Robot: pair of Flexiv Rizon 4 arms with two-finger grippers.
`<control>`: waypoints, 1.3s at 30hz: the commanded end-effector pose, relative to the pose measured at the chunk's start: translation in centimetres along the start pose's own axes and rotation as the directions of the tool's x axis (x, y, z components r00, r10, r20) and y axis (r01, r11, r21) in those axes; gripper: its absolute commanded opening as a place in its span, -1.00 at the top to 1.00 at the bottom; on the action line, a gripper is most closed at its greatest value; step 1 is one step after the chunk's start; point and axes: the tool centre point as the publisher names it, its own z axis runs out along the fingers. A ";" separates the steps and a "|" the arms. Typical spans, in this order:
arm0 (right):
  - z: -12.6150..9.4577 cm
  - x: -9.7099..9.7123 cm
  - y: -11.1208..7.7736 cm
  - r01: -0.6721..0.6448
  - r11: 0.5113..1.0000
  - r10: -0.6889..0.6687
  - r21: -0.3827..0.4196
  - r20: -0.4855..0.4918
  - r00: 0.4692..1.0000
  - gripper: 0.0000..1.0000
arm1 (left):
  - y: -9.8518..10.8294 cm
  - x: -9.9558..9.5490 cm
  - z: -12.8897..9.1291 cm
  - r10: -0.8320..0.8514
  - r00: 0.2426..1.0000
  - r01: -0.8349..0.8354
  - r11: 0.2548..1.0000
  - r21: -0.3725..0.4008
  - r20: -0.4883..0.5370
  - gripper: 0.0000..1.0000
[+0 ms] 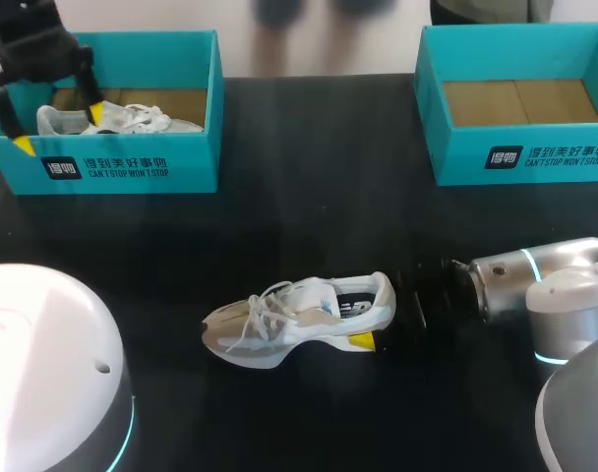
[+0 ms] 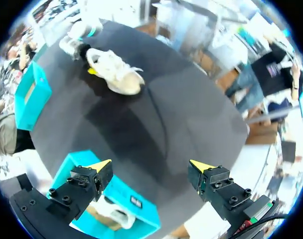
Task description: Take the shoe out of the shoebox, open the shoe tongue, remove and reinsert the insole, then place the shoe into the shoebox
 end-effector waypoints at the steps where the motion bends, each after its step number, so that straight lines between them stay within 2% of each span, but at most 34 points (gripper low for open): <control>1: 0.1 -0.1 0.0 -0.001 1.000 0.001 0.004 0.001 1.000 1.00 | -6.9 2.1 1.3 -0.129 0.991 0.127 0.991 0.037 0.047 -1.00; 2: 0.1 -0.1 0.0 -0.001 1.000 0.001 0.004 0.001 1.000 1.00 | -8.2 2.2 1.5 -0.165 0.986 0.162 0.985 0.060 0.038 -1.00; 5: 0.1 -0.1 0.0 -0.001 1.000 0.001 0.004 0.001 1.000 1.00 | -11.4 2.0 2.7 -0.355 0.935 0.354 0.934 0.048 0.003 -1.00; 9: 0.1 -0.1 0.0 -0.001 1.000 0.001 0.004 0.001 1.000 1.00 | -14.8 2.0 4.5 -0.520 0.854 0.518 0.854 0.057 0.027 -1.00; 26: 0.1 -0.1 0.0 -0.001 1.000 0.001 0.004 0.001 1.000 1.00 | -14.8 2.0 4.5 -0.520 0.854 0.518 0.854 0.057 0.027 -1.00; 27: 0.1 -0.1 0.0 -0.001 1.000 0.001 0.004 0.001 1.000 1.00 | -16.1 2.2 4.8 -0.521 0.850 0.516 0.853 0.082 0.074 -1.00; 30: 0.1 -0.1 0.0 -0.001 1.000 0.001 0.004 0.001 1.000 1.00 | -19.8 2.1 5.6 -0.627 0.770 0.611 0.778 0.148 0.118 -1.00; 31: 0.1 -0.1 0.0 -0.001 1.000 0.001 0.004 0.001 1.000 1.00 | -20.7 2.0 5.8 -0.683 0.719 0.667 0.730 0.149 0.125 -1.00; 33: 0.1 -0.1 0.0 -0.001 1.000 0.001 0.004 0.001 1.000 1.00 | -22.2 2.0 6.1 -0.791 0.591 0.772 0.611 0.174 0.156 -1.00; 34: 0.1 -0.1 0.0 -0.001 1.000 0.001 0.004 0.001 1.000 1.00 | -22.9 1.9 6.2 -0.834 0.537 0.816 0.552 0.174 0.126 -1.00; 37: 0.1 -0.1 0.0 -0.001 1.000 0.001 0.004 0.001 1.000 1.00 | -24.5 1.0 6.7 -0.923 0.337 0.917 0.367 0.160 0.188 -1.00; 39: 0.1 -0.1 0.0 -0.001 1.000 0.001 0.004 0.001 1.000 1.00 | -24.9 0.4 7.1 -0.967 0.175 0.956 0.212 0.204 0.185 -1.00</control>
